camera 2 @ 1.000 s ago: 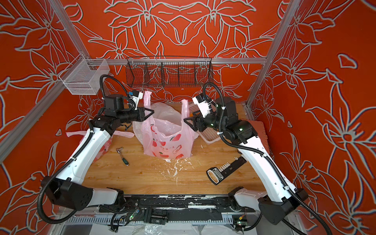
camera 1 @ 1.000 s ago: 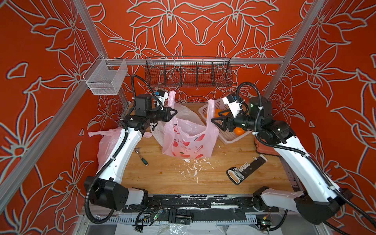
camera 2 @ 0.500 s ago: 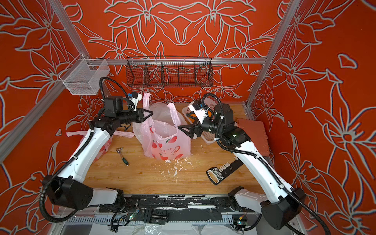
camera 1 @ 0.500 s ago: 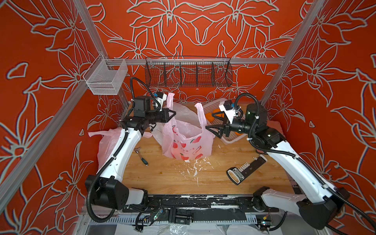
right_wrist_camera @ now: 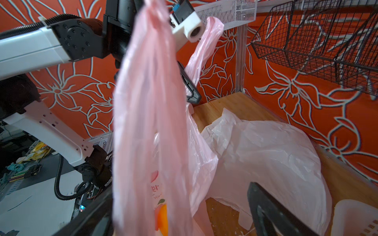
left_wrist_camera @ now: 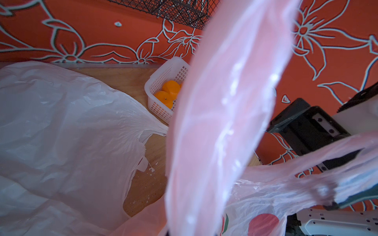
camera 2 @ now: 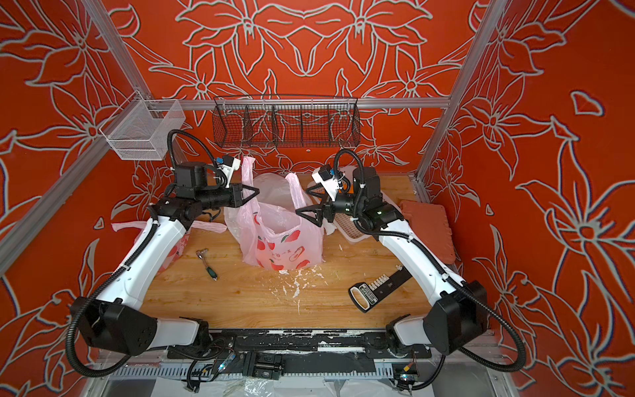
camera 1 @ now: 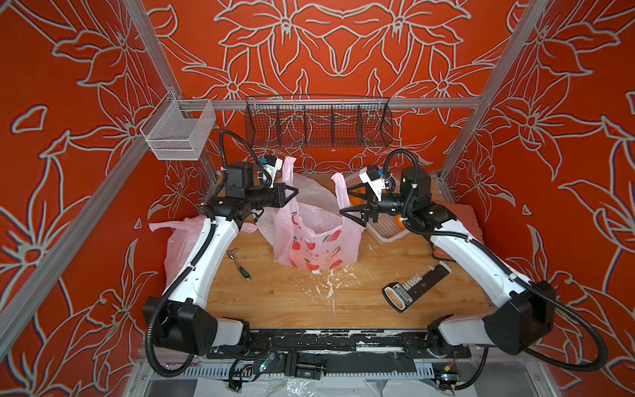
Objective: Place the oranges into plastic bags & tie knots
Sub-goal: Adjust the plastic bag at the center of the board, then tie the plastic bag at the center of the board.
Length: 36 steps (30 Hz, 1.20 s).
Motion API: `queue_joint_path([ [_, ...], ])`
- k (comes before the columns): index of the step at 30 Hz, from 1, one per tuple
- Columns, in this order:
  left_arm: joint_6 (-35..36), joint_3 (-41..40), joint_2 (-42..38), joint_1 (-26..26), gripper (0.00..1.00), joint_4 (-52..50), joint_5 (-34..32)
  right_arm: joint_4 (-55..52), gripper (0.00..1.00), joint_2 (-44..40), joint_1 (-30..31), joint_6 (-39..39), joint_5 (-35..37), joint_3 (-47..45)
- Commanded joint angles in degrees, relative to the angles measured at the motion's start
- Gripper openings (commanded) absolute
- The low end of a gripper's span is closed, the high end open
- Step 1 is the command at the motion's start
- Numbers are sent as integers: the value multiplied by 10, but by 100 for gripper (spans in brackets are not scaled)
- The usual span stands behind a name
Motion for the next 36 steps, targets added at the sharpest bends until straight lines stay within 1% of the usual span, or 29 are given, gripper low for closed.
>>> queue_joint_path([
  [1,8,-5,-20,4,0,3,13,44,98,15,-9,-1,-40,17],
  [3,8,-5,-21,4,0,1,13,57,96,25,-12,10,-57,20],
  [6,10,-5,-22,4,0,-2,13,57,90,32,-11,14,-78,27],
  [12,16,-6,-28,4,0,-4,12,69,75,26,-15,31,-66,8],
  [15,16,-7,-28,4,0,-4,15,68,71,15,-15,32,-48,-1],
  [19,14,-7,-25,4,0,-3,20,68,58,-1,-14,32,-27,-12],
  [23,17,-3,-24,4,0,-5,21,44,49,-4,-14,17,-16,-11],
  [29,29,9,-26,4,0,-21,29,33,27,-13,-14,28,-19,-8],
  [33,53,10,-39,4,0,-33,61,7,8,-26,-14,37,-19,-1],
  [35,72,8,-50,3,0,-38,89,-20,1,-33,-14,36,-20,7],
  [36,83,9,-56,1,0,-45,101,-33,0,-37,-14,37,-19,12],
])
